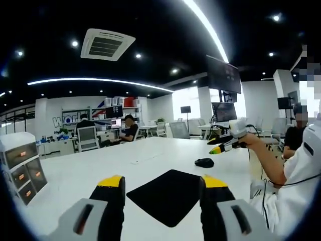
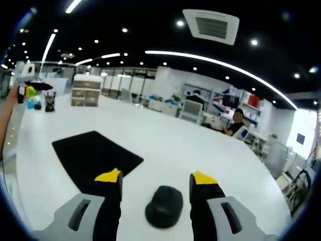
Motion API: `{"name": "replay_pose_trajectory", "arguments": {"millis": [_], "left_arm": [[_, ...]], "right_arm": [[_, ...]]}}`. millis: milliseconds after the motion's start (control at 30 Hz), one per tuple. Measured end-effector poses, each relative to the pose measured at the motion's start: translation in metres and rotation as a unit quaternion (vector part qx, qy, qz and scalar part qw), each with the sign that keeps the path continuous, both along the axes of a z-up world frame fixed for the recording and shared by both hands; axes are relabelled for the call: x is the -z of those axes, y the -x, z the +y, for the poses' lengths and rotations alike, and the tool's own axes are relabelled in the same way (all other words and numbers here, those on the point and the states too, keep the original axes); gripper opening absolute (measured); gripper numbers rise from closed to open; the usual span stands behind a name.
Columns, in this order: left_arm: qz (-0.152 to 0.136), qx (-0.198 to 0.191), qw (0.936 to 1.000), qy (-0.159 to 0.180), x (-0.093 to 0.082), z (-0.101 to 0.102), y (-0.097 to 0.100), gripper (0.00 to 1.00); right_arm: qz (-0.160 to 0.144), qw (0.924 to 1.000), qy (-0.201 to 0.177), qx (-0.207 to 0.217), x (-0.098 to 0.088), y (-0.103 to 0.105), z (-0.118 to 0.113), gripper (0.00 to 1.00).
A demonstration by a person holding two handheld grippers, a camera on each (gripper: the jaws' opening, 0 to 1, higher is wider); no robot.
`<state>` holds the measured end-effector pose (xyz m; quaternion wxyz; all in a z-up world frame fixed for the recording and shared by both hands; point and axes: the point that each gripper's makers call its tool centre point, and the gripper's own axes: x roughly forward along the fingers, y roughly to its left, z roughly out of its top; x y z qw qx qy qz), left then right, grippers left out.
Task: Arrange the mouse and mouse pad neatly on the desk surface
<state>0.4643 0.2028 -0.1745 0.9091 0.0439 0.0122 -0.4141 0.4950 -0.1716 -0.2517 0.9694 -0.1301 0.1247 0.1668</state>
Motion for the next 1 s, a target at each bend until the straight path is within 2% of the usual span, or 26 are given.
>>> {"name": "replay_pose_trajectory", "arguments": {"millis": [333,1000], "left_arm": [[-0.002,0.001,1.0,0.002,-0.003,0.001,-0.002,0.6],[-0.004,0.0,1.0,-0.001,-0.005,0.001,-0.002,0.6]], "right_arm": [[0.025,0.9996,-0.001,0.014,0.021,-0.008,-0.008,0.52],[0.058,0.9979,-0.01,0.026,0.055,-0.024,-0.021,0.52]]}}
